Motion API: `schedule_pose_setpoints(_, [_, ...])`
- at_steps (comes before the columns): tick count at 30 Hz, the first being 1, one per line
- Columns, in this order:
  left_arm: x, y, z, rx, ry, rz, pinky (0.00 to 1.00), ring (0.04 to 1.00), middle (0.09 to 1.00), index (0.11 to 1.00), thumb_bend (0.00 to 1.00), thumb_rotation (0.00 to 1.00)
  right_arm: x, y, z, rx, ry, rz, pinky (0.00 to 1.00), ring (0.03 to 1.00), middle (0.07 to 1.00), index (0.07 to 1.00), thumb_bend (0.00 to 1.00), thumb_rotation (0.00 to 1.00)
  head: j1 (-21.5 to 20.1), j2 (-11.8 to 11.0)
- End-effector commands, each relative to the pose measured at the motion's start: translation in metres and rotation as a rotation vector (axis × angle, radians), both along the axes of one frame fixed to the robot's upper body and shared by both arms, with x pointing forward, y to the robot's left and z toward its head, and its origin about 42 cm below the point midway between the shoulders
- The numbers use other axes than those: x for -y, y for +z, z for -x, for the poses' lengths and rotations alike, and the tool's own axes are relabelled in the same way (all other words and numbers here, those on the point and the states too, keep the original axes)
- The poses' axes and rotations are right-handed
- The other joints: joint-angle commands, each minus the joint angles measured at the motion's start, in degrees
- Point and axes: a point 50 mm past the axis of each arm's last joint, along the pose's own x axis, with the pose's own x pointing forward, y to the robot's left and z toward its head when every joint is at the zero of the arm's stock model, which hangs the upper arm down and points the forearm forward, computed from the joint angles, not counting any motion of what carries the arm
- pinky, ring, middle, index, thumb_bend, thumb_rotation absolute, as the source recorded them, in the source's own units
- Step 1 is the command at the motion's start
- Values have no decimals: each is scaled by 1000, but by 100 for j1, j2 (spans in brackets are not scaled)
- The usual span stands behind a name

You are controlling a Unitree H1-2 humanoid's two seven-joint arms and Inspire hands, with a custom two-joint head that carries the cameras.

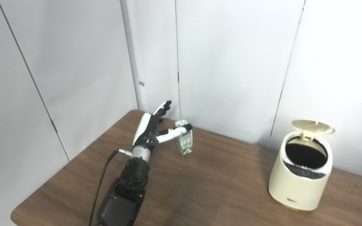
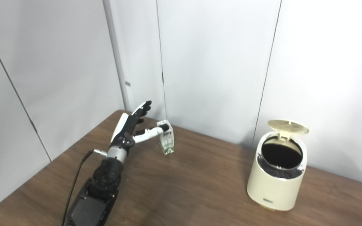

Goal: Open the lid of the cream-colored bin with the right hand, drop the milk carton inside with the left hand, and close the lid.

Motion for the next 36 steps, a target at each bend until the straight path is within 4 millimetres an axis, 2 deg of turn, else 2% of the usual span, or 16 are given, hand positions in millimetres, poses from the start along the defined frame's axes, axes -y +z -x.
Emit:
schedule_pose_setpoints(1, [-12,31,-4,135,28,-83,930,943,908,927,1000,481,3,-4,0,16,1,5,580,679,691,662,224,233,8,-21])
schedule_pose_setpoints(3, [-17,35,-2,142,35,-124,952,959,923,926,1000,481,4,-5,-1,17,2,3,580,678,690,661,232,233,12,-35])
schedule_pose_setpoints(7, [-22,37,-2,124,39,-165,868,915,909,930,1000,482,4,-9,-3,19,13,14,585,680,693,667,241,250,-16,-56])
schedule_pose_setpoints(10, [-28,37,-5,93,1,-137,922,946,928,930,1000,448,4,-9,-3,21,15,18,578,680,694,667,220,242,-41,-64])
schedule_pose_setpoints(17, [-37,36,-16,4,-73,-127,907,921,886,911,1000,435,5,-10,-2,4,24,21,592,685,698,670,240,239,-114,-69])
schedule_pose_setpoints(20, [-37,38,-22,-32,-110,-128,946,937,888,910,1000,403,5,-11,-1,-5,29,23,596,687,699,671,239,253,-150,-68])
schedule_pose_setpoints(23, [-36,41,-27,-70,-136,-147,926,930,887,912,1000,380,5,-11,0,-8,29,28,591,683,696,669,223,223,-176,-57])
schedule_pose_setpoints(31, [-31,45,-41,-160,-166,-213,922,947,910,940,1000,430,4,-12,2,-24,22,60,580,680,694,668,221,224,-240,-39])
schedule_pose_setpoints(36, [-31,42,-50,-177,-150,-219,932,972,954,955,1000,417,2,-11,5,-27,25,76,577,678,695,669,236,251,-287,-37])
